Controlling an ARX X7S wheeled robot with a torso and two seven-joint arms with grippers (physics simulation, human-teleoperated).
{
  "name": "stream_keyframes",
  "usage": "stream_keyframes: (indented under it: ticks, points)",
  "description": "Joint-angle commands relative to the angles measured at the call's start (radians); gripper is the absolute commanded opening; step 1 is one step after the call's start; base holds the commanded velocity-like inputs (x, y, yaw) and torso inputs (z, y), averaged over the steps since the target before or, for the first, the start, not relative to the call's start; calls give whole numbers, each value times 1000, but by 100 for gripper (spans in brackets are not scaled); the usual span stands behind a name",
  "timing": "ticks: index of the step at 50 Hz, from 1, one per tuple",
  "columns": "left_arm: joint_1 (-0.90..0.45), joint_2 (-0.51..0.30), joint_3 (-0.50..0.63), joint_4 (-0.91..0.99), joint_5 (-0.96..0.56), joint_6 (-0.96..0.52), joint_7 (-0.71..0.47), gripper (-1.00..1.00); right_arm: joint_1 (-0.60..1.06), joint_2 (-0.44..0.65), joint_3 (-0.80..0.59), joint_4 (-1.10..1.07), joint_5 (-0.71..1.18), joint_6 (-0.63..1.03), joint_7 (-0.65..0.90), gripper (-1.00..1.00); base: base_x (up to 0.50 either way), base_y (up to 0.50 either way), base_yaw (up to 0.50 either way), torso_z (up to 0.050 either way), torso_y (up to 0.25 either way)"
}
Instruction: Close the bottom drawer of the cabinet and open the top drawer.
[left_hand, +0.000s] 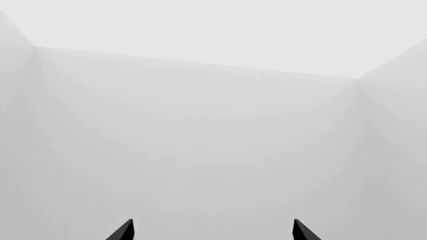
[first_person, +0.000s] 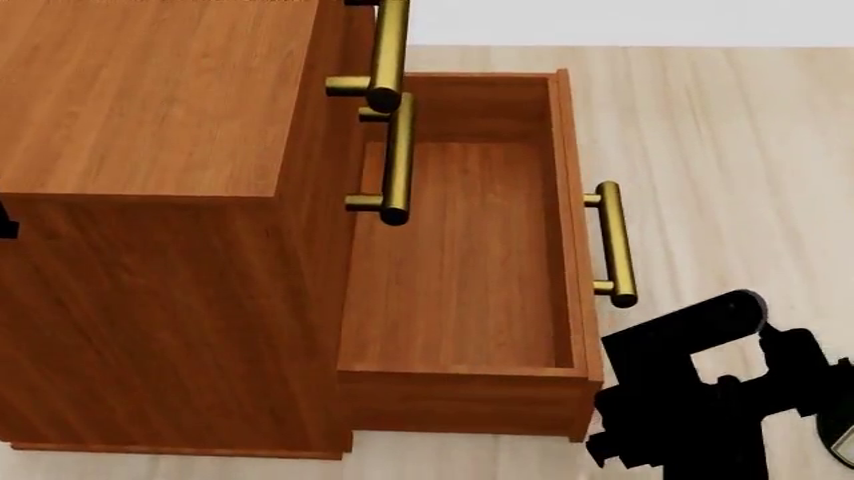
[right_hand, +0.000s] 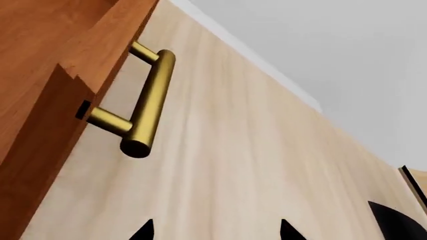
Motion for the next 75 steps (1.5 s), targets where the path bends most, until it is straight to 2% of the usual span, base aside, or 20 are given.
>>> stream_keyframes:
  ticks: [1, 48, 75]
  points:
    - [-1, -4, 3, -5, 4, 4, -2, 100, 59, -10, -10, 131, -112, 17, -63, 100, 12, 0, 7, 0, -10]
    - [-28, -33, -6, 23, -39, -13, -38, 100, 157, -97, -98, 308, -117, -117, -140, 100, 6, 0, 3, 0, -2]
    - [-46, -42, 3, 29, -52, -15, -52, 100, 184, -156, -85, 382, -61, -233, -194, 100, 0, 0, 0, 0, 0]
